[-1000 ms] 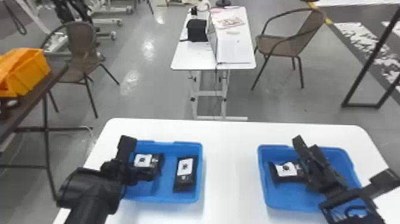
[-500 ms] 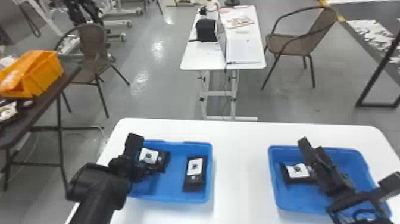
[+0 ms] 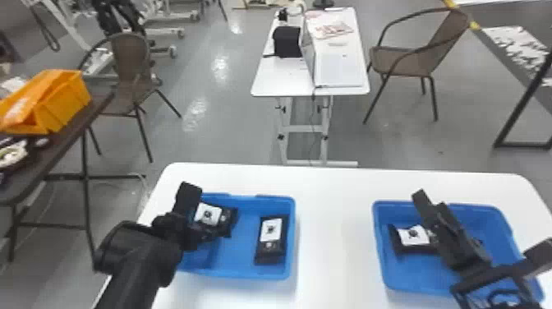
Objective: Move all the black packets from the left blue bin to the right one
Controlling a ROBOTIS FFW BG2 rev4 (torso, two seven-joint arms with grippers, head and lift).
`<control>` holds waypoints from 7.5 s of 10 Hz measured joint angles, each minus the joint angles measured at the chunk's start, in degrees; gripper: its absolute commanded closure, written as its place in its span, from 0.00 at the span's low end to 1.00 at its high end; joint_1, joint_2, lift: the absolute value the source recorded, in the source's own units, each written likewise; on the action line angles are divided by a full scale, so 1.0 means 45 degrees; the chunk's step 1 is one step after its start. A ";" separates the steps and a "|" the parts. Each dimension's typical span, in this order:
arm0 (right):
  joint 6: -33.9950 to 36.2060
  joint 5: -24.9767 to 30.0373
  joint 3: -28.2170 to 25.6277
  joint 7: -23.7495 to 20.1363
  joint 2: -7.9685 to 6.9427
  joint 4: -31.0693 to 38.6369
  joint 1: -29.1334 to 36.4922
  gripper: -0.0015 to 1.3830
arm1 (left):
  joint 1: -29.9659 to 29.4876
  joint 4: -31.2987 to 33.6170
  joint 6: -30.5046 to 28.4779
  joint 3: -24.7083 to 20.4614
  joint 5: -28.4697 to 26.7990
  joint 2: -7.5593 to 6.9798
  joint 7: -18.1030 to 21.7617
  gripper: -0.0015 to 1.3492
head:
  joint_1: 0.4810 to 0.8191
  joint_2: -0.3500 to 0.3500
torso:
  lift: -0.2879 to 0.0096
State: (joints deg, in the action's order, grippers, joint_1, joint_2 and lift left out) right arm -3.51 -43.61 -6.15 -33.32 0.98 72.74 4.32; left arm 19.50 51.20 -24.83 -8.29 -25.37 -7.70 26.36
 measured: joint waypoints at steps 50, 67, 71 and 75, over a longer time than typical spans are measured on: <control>0.0665 0.0363 0.1035 0.0335 -0.0033 -0.1247 -0.2097 0.92 | -0.0663 0.2831 0.5133 0.3918 0.4392 0.1489 0.4414 0.09 | 0.63 0.29 | 0.97; -0.1672 0.1365 -0.1199 0.3167 0.0079 0.2769 0.0052 0.24 | -0.2834 0.5254 -0.2210 0.0095 0.4291 0.1275 0.3048 0.17 | 0.63 0.29 | 0.97; -0.1660 0.0652 -0.0898 0.3150 0.0074 0.3508 0.0105 0.24 | -0.1035 0.2159 -0.2784 0.0924 0.4204 0.1237 0.2863 0.18 | 0.63 0.27 | 0.97; -0.1661 0.0176 -0.0853 0.3147 0.0069 0.3505 0.0281 0.24 | 0.0004 -0.0075 -0.2277 0.1091 0.4414 0.1226 0.2184 0.28 | 0.63 0.27 | 0.97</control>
State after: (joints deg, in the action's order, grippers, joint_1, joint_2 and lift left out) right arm -10.98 -42.82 -9.99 -19.16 1.29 88.51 5.59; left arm 19.52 50.86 -35.07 -3.38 -5.51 -2.18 36.19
